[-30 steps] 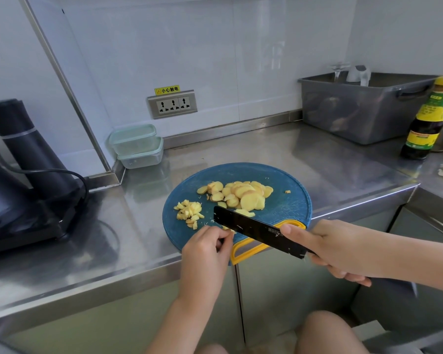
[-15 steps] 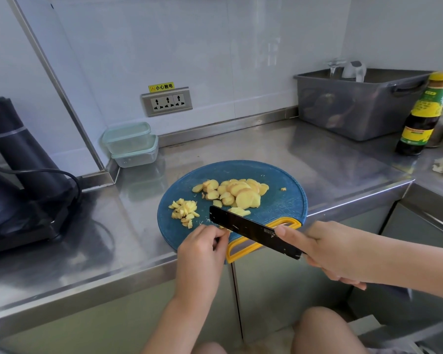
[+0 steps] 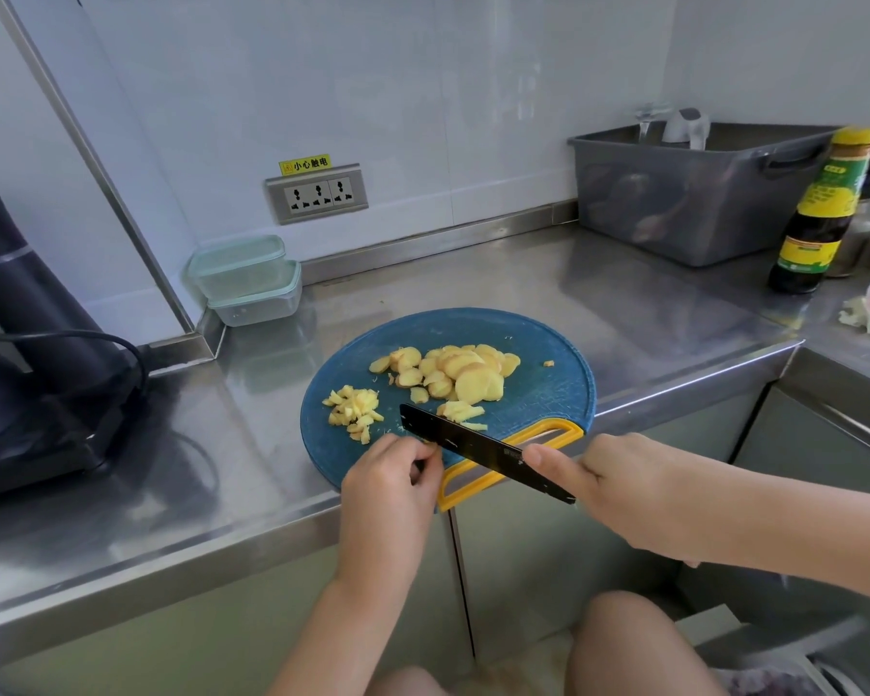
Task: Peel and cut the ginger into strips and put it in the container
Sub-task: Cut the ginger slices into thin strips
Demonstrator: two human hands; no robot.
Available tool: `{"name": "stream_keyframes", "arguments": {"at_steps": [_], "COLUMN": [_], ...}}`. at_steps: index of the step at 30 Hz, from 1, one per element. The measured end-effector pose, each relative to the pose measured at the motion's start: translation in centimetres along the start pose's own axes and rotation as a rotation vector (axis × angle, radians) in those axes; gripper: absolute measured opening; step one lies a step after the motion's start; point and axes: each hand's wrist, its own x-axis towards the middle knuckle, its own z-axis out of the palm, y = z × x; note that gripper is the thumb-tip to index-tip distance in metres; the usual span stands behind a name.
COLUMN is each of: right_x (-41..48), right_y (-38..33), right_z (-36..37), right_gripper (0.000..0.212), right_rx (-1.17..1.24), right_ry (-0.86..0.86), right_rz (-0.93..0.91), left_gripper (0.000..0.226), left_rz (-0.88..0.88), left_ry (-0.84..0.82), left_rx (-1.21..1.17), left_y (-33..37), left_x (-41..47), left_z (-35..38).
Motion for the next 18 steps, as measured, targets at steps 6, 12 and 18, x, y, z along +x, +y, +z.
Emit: {"name": "stream_keyframes", "arguments": {"at_steps": [6,12,18], "right_x": [0.0,0.8,1.5], "right_y": [0.1,1.2,3.1], "right_z": [-0.3,-0.7,-0.8], "right_gripper": [0.045,0.076,0.069], "right_rx": [0.016,0.134,0.231], "right_ry": [-0.035,-0.117,-0.050], "right_rz": [0.056,0.119,0.054], "left_gripper": [0.019,0.008,0.016], "left_rz": [-0.046,-0.298,-0.454], "left_ry": [-0.019,-0.079,-0.167], "left_rx": [-0.013,-0.184,-0.190], "left_y": [0.1,0.8,0.7], "left_x": [0.1,0.7,2.3], "left_z": [0.0,-1.6,-2.4]}}
